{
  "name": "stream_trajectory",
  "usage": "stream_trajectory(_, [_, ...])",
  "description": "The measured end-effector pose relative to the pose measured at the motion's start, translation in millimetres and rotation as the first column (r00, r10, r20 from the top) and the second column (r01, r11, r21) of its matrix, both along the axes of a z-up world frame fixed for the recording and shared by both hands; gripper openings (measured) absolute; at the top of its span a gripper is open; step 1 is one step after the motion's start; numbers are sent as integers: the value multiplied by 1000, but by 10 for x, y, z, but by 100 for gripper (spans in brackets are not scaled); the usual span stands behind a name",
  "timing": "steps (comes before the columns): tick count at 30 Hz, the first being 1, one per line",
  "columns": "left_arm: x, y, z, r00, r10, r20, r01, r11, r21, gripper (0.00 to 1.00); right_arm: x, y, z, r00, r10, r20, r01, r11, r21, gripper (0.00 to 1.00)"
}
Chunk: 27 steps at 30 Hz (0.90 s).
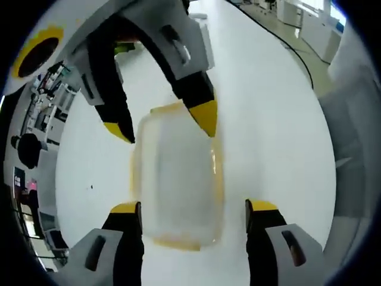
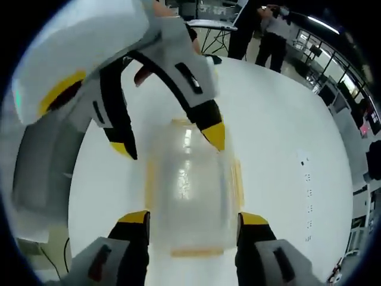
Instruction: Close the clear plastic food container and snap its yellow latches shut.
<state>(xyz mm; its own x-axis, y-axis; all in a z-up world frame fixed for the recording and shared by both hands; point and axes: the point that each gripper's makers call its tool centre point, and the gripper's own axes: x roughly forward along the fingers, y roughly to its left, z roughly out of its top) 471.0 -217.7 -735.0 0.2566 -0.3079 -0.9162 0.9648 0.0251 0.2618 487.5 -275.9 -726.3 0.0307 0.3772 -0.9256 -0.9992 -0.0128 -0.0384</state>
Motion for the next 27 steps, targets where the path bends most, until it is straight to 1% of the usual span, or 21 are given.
stream_trajectory(7, [56, 156, 1, 1000, 8, -1, -8, 1000, 18, 73, -25, -43, 58, 999, -25, 22, 25, 1000, -10, 60])
stream_trajectory(9, [56, 157, -5, 1000, 10, -11, -10, 1000, 7, 76, -29, -51, 56, 999, -26, 31, 27, 1000, -14, 61])
stream_trajectory(16, [84, 190, -47, 1000, 3, -19, -3, 1000, 11, 79, -50, -75, 27, 998, -37, 45, 38, 999, -27, 63])
stream_trajectory(21, [118, 194, -84, 1000, 10, -16, -10, 1000, 5, 78, -48, -81, -24, 998, -36, 57, 38, 999, -35, 64])
stream_trajectory(22, [129, 187, -79, 1000, 12, -10, -12, 1000, 0, 78, -41, -82, -42, 998, -31, 62, 33, 999, -36, 65])
stream_trajectory(24, [131, 151, -91, 1000, 22, -21, -23, 999, -25, 79, -28, -72, -69, 997, -27, 70, 29, 999, -31, 70])
stream_trajectory(27, [154, 155, -140, 999, 29, -21, -30, 999, -17, 79, -19, -70, -94, 997, -26, 67, 28, 999, -34, 70])
